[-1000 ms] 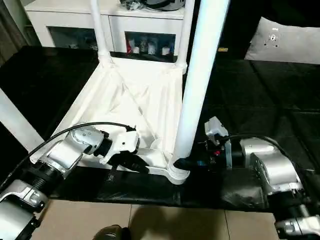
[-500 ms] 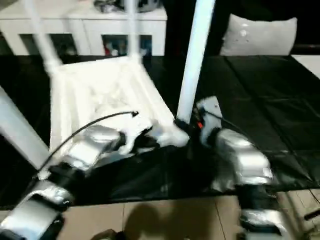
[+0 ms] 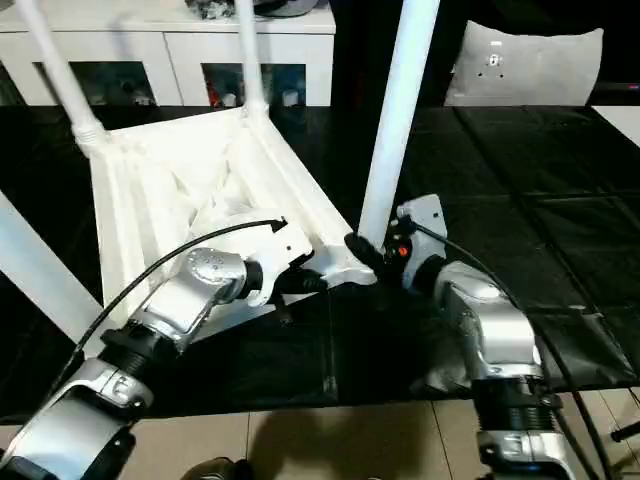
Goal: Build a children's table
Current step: Rotate leg to tighten
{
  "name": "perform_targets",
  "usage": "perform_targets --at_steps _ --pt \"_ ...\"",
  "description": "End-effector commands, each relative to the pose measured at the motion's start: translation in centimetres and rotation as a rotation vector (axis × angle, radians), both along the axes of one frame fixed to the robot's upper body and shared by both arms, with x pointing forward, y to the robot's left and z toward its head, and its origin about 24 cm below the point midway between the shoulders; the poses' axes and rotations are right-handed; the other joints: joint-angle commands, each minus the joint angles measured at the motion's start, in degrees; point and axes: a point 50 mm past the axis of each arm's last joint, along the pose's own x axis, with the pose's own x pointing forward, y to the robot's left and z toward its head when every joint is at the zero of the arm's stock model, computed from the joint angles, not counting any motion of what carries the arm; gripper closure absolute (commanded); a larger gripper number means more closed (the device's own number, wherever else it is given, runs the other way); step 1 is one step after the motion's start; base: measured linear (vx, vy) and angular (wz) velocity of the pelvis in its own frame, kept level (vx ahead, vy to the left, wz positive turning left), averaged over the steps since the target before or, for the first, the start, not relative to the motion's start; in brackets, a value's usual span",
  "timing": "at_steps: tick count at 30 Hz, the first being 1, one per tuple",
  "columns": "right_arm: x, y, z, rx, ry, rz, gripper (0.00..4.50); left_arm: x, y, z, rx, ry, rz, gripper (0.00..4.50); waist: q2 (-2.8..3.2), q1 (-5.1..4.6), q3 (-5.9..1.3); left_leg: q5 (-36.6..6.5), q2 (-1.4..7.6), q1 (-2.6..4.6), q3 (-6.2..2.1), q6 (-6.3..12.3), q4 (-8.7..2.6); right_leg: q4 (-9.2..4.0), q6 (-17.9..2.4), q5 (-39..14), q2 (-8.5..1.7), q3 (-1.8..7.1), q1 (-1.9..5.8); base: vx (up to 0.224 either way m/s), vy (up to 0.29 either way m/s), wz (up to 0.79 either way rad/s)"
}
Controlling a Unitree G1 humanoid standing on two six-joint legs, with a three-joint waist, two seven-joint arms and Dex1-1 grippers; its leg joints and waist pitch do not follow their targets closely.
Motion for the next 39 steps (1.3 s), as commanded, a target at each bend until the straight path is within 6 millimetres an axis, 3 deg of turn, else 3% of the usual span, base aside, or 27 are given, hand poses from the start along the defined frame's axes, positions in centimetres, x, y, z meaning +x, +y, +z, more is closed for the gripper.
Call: perform_targets --at_steps 1,3,7,13,18,19,21,27,39 --pt "-0.6 0.2 0.4 0.009 -0.007 0.119 0.62 -0.4 -0.5 1.5 -0.022 -0.058 -0.144 4.5 -0.59 0.33 -3.36 -17.38 2.92 2.43 -1.85 1.56 -4.13 -4.71 -10.71 -10.62 -2.64 0.91 1.56 0.0 0.0 0.0" --pt "-0.7 -0.5 0.6 -0.007 -0.007 0.141 0.56 -0.5 -0.1 1.5 -0.007 -0.053 -0.178 4.5 -0.62 0.51 -3.39 -17.5 3.04 2.64 -1.8 1.52 -4.12 -4.6 -11.11 -9.97 -2.56 0.92 1.44 0.0 0.0 0.0" --pt "-1.3 -2.3 1.5 -0.072 0.013 0.27 0.16 -1.2 1.2 1.7 0.022 -0.043 -0.327 4.5 -0.49 1.8 -3.61 -15.95 3.26 2.91 -1.64 1.74 -3.91 -4.16 -12.16 -7.35 -2.57 0.87 1.44 0.0 0.0 0.0" --pt "-2.4 -3.1 1.8 -0.112 0.024 0.49 0.02 -1.8 1.9 1.7 0.054 -0.019 -0.465 4.5 -0.5 2.91 -3.67 -17.05 3.45 3.03 -1.5 1.66 -3.79 -3.87 -13.21 -7.33 -2.76 0.86 1.39 0.0 0.0 0.0" --pt "-3.1 -2.8 1.7 -0.089 0.064 0.609 0.65 -2.2 2.2 1.8 0.077 0.003 -0.542 4.5 -0.51 3.48 -3.66 -17.67 3.54 2.99 -1.55 2.07 -3.79 -3.8 -13.75 -8.09 -2.87 0.85 1.32 0.0 0.0 0.0" --pt "-3.2 -2.7 1.7 -0.078 0.071 0.627 0.77 -2.2 2.2 1.8 0.081 0.005 -0.557 4.5 -1.46 3.53 -3.64 -17.95 3.6 3.05 -1.41 2.09 -3.83 -3.91 -13.85 -8.69 -2.83 0.85 1.29 0.0 0.0 0.0" --pt "-3.4 -2.2 1.4 -0.051 0.085 0.669 0.84 -2.4 2.2 1.8 0.087 0.007 -0.582 4.5 -0.88 3.89 -3.62 -17.7 3.67 3.02 -1.54 2.0 -3.82 -3.82 -13.83 -9.57 -3.09 0.9 1.21 0.0 0.0 0.0" --pt "-3.8 -1.5 0.6 -0.025 0.114 0.719 1.31 -2.2 2.1 1.9 0.086 0.0 -0.581 4.5 -0.96 3.86 -3.59 -18.97 3.62 2.97 -1.62 1.14 -3.99 -3.86 -13.39 -10.97 -3.16 0.9 1.15 0.0 0.0 0.0" --pt "-4.6 -1.4 0.1 0.008 0.166 0.766 2.29 -2.0 2.5 1.7 0.068 0.01 -0.531 4.5 -1.11 3.97 -3.5 -17.02 3.55 2.89 -1.53 2.32 -3.81 -3.74 -13.65 -9.72 -3.03 0.88 1.18 0.0 0.0 0.0"
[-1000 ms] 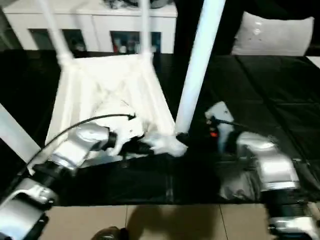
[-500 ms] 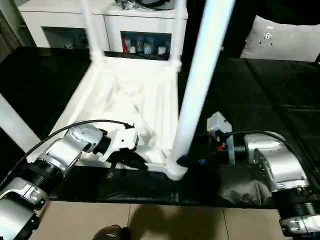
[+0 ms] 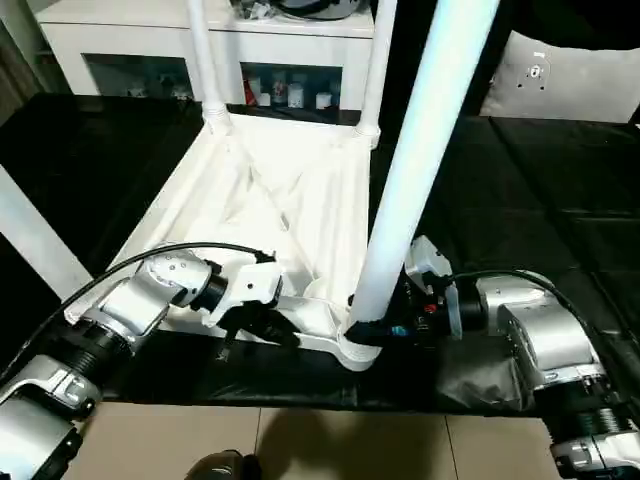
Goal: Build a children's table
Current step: Rotate leg to tighten
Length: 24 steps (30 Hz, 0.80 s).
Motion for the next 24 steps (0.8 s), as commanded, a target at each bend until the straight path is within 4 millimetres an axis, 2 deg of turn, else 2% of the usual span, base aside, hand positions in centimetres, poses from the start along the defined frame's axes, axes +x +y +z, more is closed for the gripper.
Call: perform_targets --at_steps 1,5,6,8,9,10,11,12,13,14,15,16,18,19,20,21,22,24 --pt "-0.7 0.2 -0.3 0.019 0.046 0.032 2.33 0.2 -0.7 1.2 -0.043 -0.038 -0.011 4.5 -0.94 -0.44 -3.62 -17.27 3.6 2.97 -1.65 2.25 -4.23 -3.89 -13.47 -10.21 -2.91 0.93 1.03 0.0 0.0 0.0" --pt "-0.8 0.7 -0.4 0.045 0.059 -0.015 2.4 0.3 -0.8 1.3 -0.071 -0.024 0.036 4.5 -0.97 -0.51 -3.5 -17.77 3.6 2.94 -1.71 1.76 -4.42 -4.01 -13.02 -11.58 -2.86 0.98 1.02 0.0 0.0 0.0" --pt "-0.6 1.1 -0.5 0.05 0.063 -0.056 2.41 0.4 -0.9 1.3 -0.082 -0.015 0.065 4.5 -0.97 -0.54 -3.49 -17.81 3.64 2.96 -1.74 1.68 -4.5 -4.02 -13.04 -11.7 -2.91 0.98 1.04 0.0 0.0 0.0" --pt "0.4 2.3 -0.9 0.032 0.049 -0.219 2.41 0.8 -1.5 1.4 -0.104 -0.003 0.178 4.5 -0.9 -0.98 -3.21 -19.84 3.37 2.99 -1.84 0.59 -4.7 -4.34 -12.26 -15.58 -2.82 0.99 0.72 0.0 0.0 0.0" --pt "0.8 2.6 -1.0 0.017 0.028 -0.269 2.41 1.0 -1.7 1.4 -0.113 -0.007 0.207 4.5 -0.92 -1.29 -3.08 -20.77 3.39 2.97 -1.85 -0.06 -4.81 -4.43 -11.9 -17.19 -2.92 1.12 0.58 0.0 0.0 0.0" --pt "0.9 2.7 -1.0 0.016 0.027 -0.284 2.41 1.0 -1.8 1.4 -0.115 -0.008 0.219 4.5 -1.01 -1.67 -3.01 -22.85 3.2 3.16 -2.05 -1.39 -4.83 -4.84 -10.93 -21.1 -3.2 1.09 0.39 0.0 0.0 0.0" --pt "1.2 2.9 -1.1 0.012 0.025 -0.322 2.41 1.2 -1.9 1.4 -0.122 -0.012 0.247 4.5 -1.08 -2.26 -3.02 -23.85 3.13 3.05 -2.36 -2.33 -5.0 -5.04 -9.9 -23.53 -3.3 1.0 0.49 0.0 0.0 0.0" --pt "1.5 3.1 -1.2 0.013 0.028 -0.367 2.44 1.4 -2.1 1.4 -0.129 -0.015 0.279 4.5 -1.16 -2.59 -3.0 -23.77 3.14 2.81 -2.49 -2.64 -5.14 -5.02 -9.36 -23.86 -3.29 0.96 0.72 0.0 0.0 0.0" --pt "2.4 3.6 -1.3 0.024 0.034 -0.485 2.45 1.8 -2.7 1.5 -0.144 -0.021 0.348 4.5 -1.02 -3.17 -3.01 -23.7 3.03 2.54 -2.54 -3.07 -5.39 -4.89 -8.8 -23.47 -3.01 0.85 0.75 0.0 0.0 0.0" --pt "3.1 4.0 -1.5 0.026 0.037 -0.572 2.46 2.1 -3.1 1.5 -0.154 -0.026 0.403 4.5 -1.07 -3.95 -3.11 -24.13 2.91 2.59 -2.51 -3.66 -5.32 -4.89 -8.89 -22.99 -2.98 0.84 0.51 0.0 0.0 0.0" --pt "3.7 4.4 -1.6 0.016 0.034 -0.659 2.46 2.3 -3.7 1.5 -0.164 -0.034 0.456 4.5 -1.25 -4.32 -3.18 -24.08 2.85 2.49 -2.58 -3.84 -5.33 -4.88 -9.0 -22.78 -2.97 0.76 0.57 0.0 0.0 0.0" --pt "3.7 4.4 -1.6 0.016 0.034 -0.659 2.46 2.3 -3.7 1.5 -0.164 -0.034 0.456 4.5 -1.28 -5.06 -3.19 -24.06 2.64 2.29 -2.65 -4.17 -5.33 -4.96 -8.88 -22.95 -2.96 0.61 0.65 0.0 0.0 0.0" --pt "4.6 4.9 -1.9 -0.025 -0.008 -0.769 2.46 2.6 -4.5 1.7 -0.18 -0.054 0.535 4.5 -1.26 -5.52 -3.4 -22.73 2.62 2.14 -2.61 -3.79 -5.3 -4.98 -8.43 -21.21 -2.84 0.52 0.88 0.0 0.0 0.0" --pt "5.4 5.3 -1.7 0.03 -0.019 -0.851 2.12 2.8 -5.5 1.8 -0.204 -0.059 0.601 4.5 -1.28 -5.74 -3.46 -22.24 2.61 2.27 -2.4 -3.36 -5.13 -5.02 -8.75 -19.03 -2.74 0.62 0.75 0.0 0.0 0.0" --pt "5.5 5.5 -1.6 0.046 -0.018 -0.858 1.92 2.8 -5.9 1.8 -0.213 -0.062 0.615 4.5 -1.26 -6.0 -3.49 -22.11 2.55 2.53 -2.16 -2.59 -4.86 -5.22 -9.59 -17.41 -2.69 0.75 0.48 0.0 0.0 0.0" --pt "5.5 5.5 -1.6 0.042 -0.027 -0.868 1.8 2.8 -6.0 1.8 -0.215 -0.066 0.62 4.5 -1.34 -5.99 -3.51 -21.73 2.53 2.56 -2.11 -2.1 -4.75 -5.26 -9.73 -16.71 -2.65 0.75 0.61 0.0 0.0 0.0" --pt "5.6 5.5 -1.5 0.029 -0.046 -0.871 1.8 2.8 -6.1 1.8 -0.209 -0.075 0.616 4.5 -1.4 -5.93 -3.57 -19.87 2.48 2.28 -2.03 -0.9 -4.66 -5.1 -9.92 -14.39 -2.49 0.79 0.92 0.0 0.0 0.0" --pt "5.5 5.6 -1.4 0.027 -0.062 -0.863 1.5 2.7 -6.2 1.7 -0.203 -0.084 0.609 4.5 -1.42 -5.74 -3.69 -17.75 2.43 2.34 -1.75 0.67 -4.4 -4.99 -10.11 -11.7 -2.27 0.79 0.92 0.0 0.0 0.0"
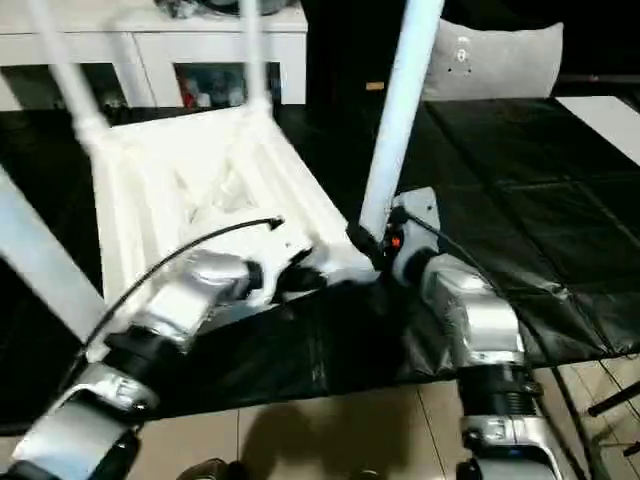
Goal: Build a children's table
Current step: Rotate leg to tighten
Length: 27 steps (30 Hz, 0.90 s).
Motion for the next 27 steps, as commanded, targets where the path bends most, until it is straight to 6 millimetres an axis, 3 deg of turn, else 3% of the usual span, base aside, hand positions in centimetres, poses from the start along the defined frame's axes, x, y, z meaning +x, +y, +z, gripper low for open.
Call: perform_targets --at_steps 1,2,5,10,11,14,15,24,25,27 --pt "-0.5 2.1 -0.3 0.029 0.019 0.098 1.43 0.1 -1.6 2.1 -0.061 -0.085 -0.053 4.5 -0.85 0.75 -4.09 -15.79 2.53 1.94 -1.72 1.7 -4.1 -4.63 -10.43 -10.23 -2.18 0.81 1.9 0.0 0.0 0.0" --pt "-0.5 1.9 -0.2 0.026 0.009 0.108 1.38 0.1 -1.5 2.1 -0.056 -0.087 -0.051 4.5 -1.08 0.87 -4.27 -13.81 2.51 1.9 -1.55 2.61 -3.87 -4.41 -10.87 -7.78 -2.08 0.78 2.04 0.0 0.0 0.0" --pt "-0.8 1.1 0.0 0.004 -0.028 0.165 1.18 0.2 -0.9 2.0 -0.035 -0.101 -0.071 4.5 -0.93 1.48 -4.28 -11.85 2.61 1.89 -1.49 3.94 -3.66 -4.23 -11.62 -5.57 -2.17 0.71 2.21 0.0 0.0 0.0" --pt "-1.4 -0.7 0.6 -0.02 -0.075 0.26 0.71 -0.2 0.1 1.6 -0.005 -0.1 -0.159 4.5 -0.92 1.98 -4.06 -13.58 2.78 2.13 -1.49 3.68 -3.73 -4.35 -11.71 -7.85 -2.12 0.78 2.25 0.0 0.0 0.0" --pt "-1.5 -1.5 0.9 -0.056 -0.099 0.276 0.61 -0.2 0.6 1.4 0.011 -0.101 -0.178 4.5 -0.67 1.95 -3.92 -13.89 2.82 2.14 -1.51 3.45 -3.86 -4.37 -11.83 -8.02 -1.96 0.77 1.97 0.0 0.0 0.0" --pt "-2.1 -3.2 0.9 -0.146 -0.094 0.372 0.38 -0.3 1.6 1.2 0.036 -0.113 -0.265 4.5 -0.7 2.33 -3.86 -15.5 3.01 2.42 -1.56 2.97 -3.91 -4.46 -11.63 -9.23 -2.06 0.82 1.96 0.0 0.0 0.0" --pt "-2.3 -3.6 0.9 -0.167 -0.084 0.407 0.38 -0.4 1.9 1.2 0.041 -0.115 -0.295 4.5 -0.99 2.36 -3.82 -15.91 2.95 2.36 -1.55 3.07 -3.9 -4.53 -11.61 -9.66 -1.99 0.77 1.97 0.0 0.0 0.0" --pt "-4.3 -4.9 1.5 -0.181 -0.049 0.744 0.38 -1.4 3.8 1.4 0.123 -0.077 -0.576 4.5 -0.91 3.78 -3.83 -17.97 3.36 2.71 -1.54 2.87 -3.92 -4.19 -12.85 -11.04 -2.32 0.74 1.7 0.0 0.0 0.0" --pt "-4.4 -5.0 1.4 -0.174 -0.036 0.779 0.38 -1.6 4.0 1.2 0.139 -0.07 -0.614 4.5 -1.42 4.03 -3.85 -18.35 3.5 2.81 -1.45 2.99 -3.95 -4.26 -12.75 -11.77 -2.34 0.74 1.75 0.0 0.0 0.0" --pt "-4.6 -5.0 1.3 -0.163 -0.021 0.813 0.65 -1.8 4.2 1.1 0.157 -0.062 -0.653 4.5 -1.04 4.61 -3.81 -18.25 3.54 2.89 -1.38 2.83 -3.9 -4.13 -13.01 -12.08 -2.46 0.84 1.45 0.0 0.0 0.0"
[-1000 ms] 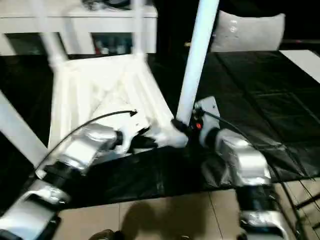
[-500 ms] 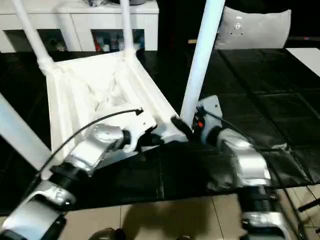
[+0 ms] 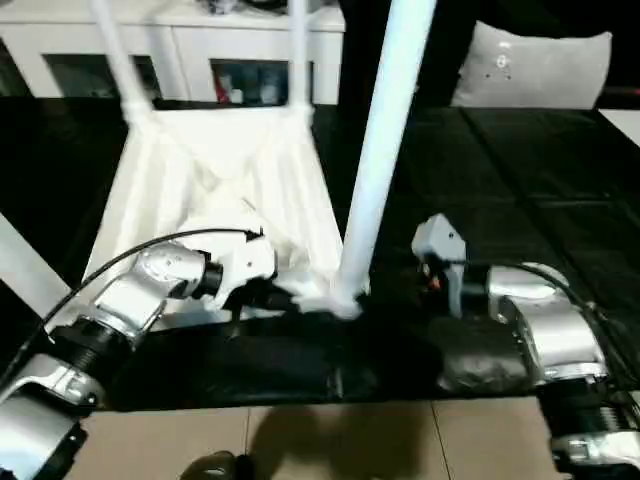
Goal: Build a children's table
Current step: Rotate leg to tighten
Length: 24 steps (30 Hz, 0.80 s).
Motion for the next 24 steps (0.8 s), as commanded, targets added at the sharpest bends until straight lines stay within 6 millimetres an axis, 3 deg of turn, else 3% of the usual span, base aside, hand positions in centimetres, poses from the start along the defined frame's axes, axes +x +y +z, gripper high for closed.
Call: perform_targets --at_steps 1,7,10,24 --pt "-0.2 -0.1 0.0 0.007 0.016 0.04 0.74 -0.5 -1.1 0.5 0.031 -0.016 -0.142 4.5 -0.65 -0.32 -3.94 -18.57 3.5 2.97 -1.4 2.72 -4.06 -4.17 -13.21 -12.32 -2.35 0.96 1.3 0.0 0.0 0.0" --pt "0.1 -0.1 -0.6 0.015 0.051 0.079 1.18 -0.7 -1.1 0.7 0.031 0.007 -0.194 4.5 -0.73 0.22 -3.96 -21.49 3.51 3.07 -1.55 0.58 -4.39 -4.13 -13.16 -14.48 -2.66 0.82 1.27 0.0 0.0 0.0" --pt "0.0 0.3 -0.8 0.034 0.067 0.104 1.48 -0.8 -1.3 0.8 0.021 0.014 -0.209 4.5 -0.98 0.17 -3.96 -21.28 3.48 2.88 -1.56 0.87 -4.39 -4.19 -12.74 -15.29 -2.79 0.84 1.31 0.0 0.0 0.0" --pt "-0.4 1.1 -1.5 0.072 0.093 0.152 2.51 -0.8 -1.3 0.7 0.017 0.015 -0.213 4.5 -0.74 0.33 -4.04 -19.92 3.48 2.84 -1.56 1.58 -4.27 -4.04 -13.19 -14.18 -2.73 0.81 1.34 0.0 0.0 0.0"
